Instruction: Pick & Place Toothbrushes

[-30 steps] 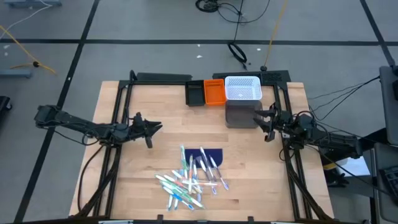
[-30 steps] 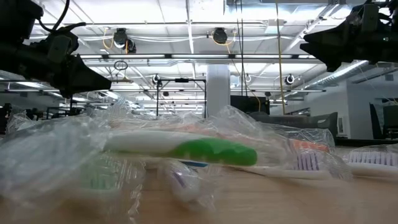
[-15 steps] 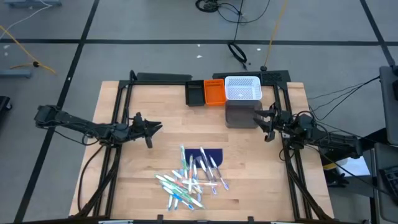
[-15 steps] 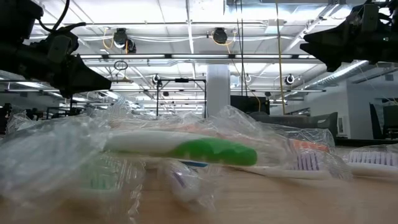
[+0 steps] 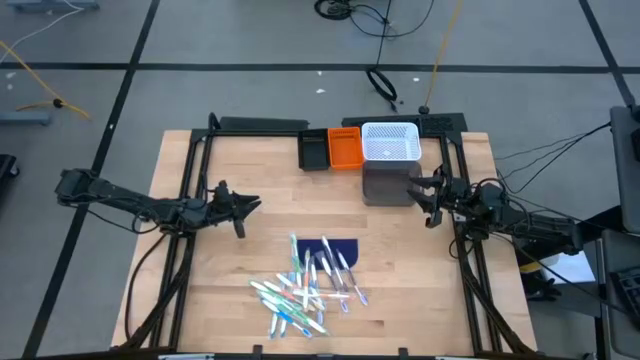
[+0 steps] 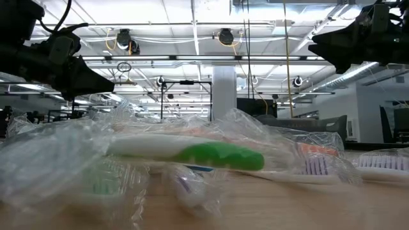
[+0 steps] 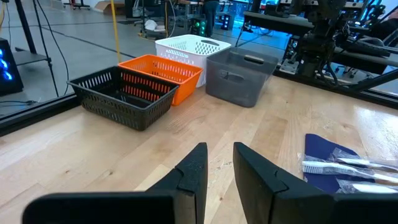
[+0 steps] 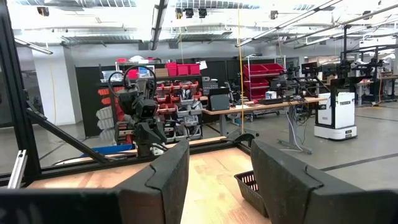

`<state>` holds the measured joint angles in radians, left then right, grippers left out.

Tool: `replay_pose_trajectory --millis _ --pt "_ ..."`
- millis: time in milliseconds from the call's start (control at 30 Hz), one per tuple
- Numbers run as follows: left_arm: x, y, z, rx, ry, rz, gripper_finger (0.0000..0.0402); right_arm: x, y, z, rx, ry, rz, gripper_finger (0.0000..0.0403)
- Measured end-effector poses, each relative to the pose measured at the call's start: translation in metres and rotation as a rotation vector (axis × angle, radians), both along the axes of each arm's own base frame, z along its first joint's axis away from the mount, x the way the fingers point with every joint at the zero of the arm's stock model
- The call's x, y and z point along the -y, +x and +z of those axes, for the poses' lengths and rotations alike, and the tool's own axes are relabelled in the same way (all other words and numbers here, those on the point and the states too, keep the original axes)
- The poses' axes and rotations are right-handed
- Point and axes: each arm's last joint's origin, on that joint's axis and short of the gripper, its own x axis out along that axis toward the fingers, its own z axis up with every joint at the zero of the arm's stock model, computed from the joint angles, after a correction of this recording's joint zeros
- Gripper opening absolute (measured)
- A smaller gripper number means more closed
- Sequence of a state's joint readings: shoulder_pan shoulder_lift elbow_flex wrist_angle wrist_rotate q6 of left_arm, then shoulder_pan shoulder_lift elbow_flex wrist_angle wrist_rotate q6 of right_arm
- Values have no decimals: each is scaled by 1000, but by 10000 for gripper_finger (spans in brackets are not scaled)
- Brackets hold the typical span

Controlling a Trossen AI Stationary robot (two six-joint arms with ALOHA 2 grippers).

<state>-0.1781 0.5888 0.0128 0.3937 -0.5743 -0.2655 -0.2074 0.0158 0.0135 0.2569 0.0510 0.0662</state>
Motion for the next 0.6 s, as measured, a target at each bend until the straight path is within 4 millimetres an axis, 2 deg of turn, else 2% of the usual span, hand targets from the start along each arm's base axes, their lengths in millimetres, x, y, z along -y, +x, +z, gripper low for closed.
replay_pose_trajectory --millis 433,600 --pt "0 0 0 0 0 0 76 0 0 1 11 -2 0 164" --pt "0 0 0 2 0 2 76 -1 -2 9 100 9 9 164"
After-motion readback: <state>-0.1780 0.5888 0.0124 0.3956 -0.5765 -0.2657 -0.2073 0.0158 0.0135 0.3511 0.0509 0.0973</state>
